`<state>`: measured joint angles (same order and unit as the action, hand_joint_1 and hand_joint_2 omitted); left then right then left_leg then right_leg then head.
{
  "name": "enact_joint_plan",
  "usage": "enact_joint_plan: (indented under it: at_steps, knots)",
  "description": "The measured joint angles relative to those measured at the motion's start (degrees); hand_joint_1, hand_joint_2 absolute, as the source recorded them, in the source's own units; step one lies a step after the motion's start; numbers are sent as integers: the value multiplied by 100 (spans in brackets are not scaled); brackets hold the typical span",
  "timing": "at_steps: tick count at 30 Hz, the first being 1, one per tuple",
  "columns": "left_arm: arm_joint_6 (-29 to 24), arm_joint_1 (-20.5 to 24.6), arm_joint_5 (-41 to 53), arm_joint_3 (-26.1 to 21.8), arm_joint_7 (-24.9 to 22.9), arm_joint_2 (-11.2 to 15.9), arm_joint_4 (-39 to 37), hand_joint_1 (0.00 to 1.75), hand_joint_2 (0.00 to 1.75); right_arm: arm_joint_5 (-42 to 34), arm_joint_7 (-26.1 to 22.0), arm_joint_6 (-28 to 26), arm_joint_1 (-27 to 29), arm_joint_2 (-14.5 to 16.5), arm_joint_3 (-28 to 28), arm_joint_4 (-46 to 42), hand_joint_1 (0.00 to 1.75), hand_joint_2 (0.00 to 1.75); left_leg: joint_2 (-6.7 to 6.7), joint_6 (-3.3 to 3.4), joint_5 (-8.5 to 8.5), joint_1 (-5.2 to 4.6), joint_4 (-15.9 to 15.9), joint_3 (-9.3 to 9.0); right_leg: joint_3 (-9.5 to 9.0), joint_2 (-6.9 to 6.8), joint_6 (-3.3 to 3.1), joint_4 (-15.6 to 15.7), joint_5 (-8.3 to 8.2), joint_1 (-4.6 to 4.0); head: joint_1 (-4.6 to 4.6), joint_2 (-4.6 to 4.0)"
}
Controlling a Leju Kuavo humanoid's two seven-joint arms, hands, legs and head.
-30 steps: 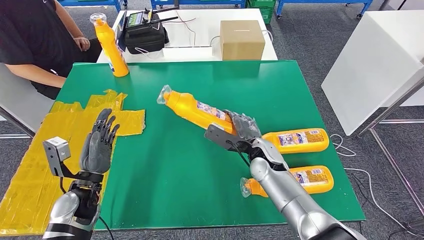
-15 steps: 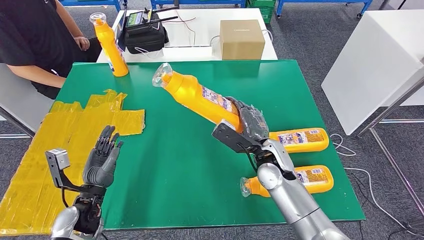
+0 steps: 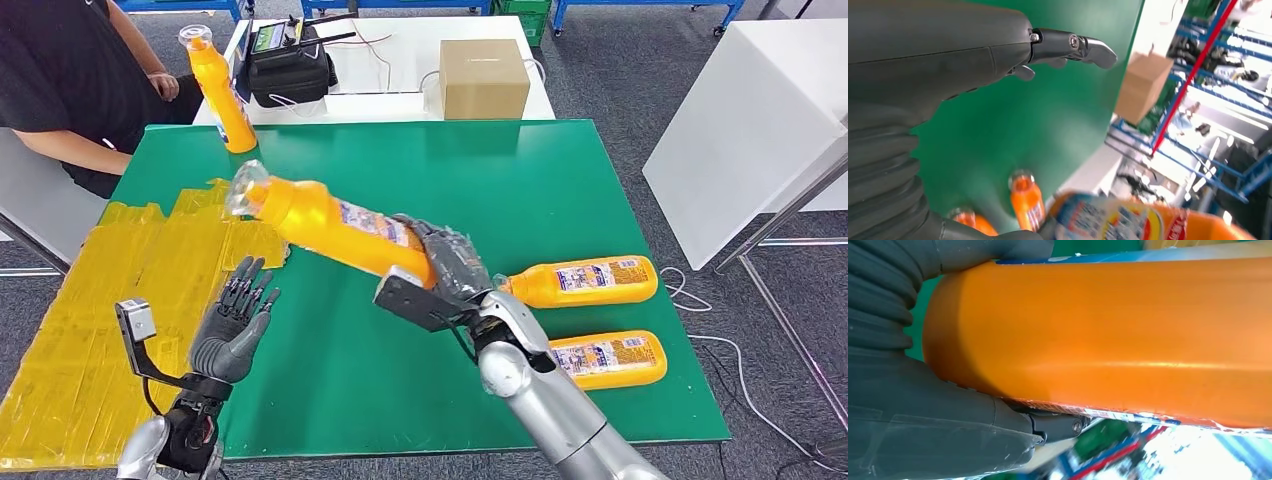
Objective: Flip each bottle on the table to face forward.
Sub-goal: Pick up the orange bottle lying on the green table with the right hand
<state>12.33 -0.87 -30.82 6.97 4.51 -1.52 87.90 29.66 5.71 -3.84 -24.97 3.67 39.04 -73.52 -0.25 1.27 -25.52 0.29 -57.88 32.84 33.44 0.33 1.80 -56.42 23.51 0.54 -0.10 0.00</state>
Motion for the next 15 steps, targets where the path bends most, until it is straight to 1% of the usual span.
enact_joint_plan:
  at_steps: [4, 9, 15]
  knots:
    - [162, 0, -342, 124, 5, 2, 81, 0, 175, -200, -13, 125, -16, 183, 461, 138, 175, 175, 0, 0, 0, 1, 1, 2, 0, 0, 0, 0, 0, -1, 1, 0]
    - [304, -2, -730, 152, 33, 15, 257, 0, 175, -353, -81, 178, -7, 393, 965, 394, 175, 175, -2, 0, 0, 1, 1, 2, 1, -1, 0, 0, 0, 0, 0, 0]
    - [354, -55, -904, 135, 71, 52, 382, 0, 175, -499, -104, 190, -19, 528, 1240, 603, 175, 175, -1, 0, 0, 1, 1, 2, 2, 0, 0, 1, 0, 1, 1, 0]
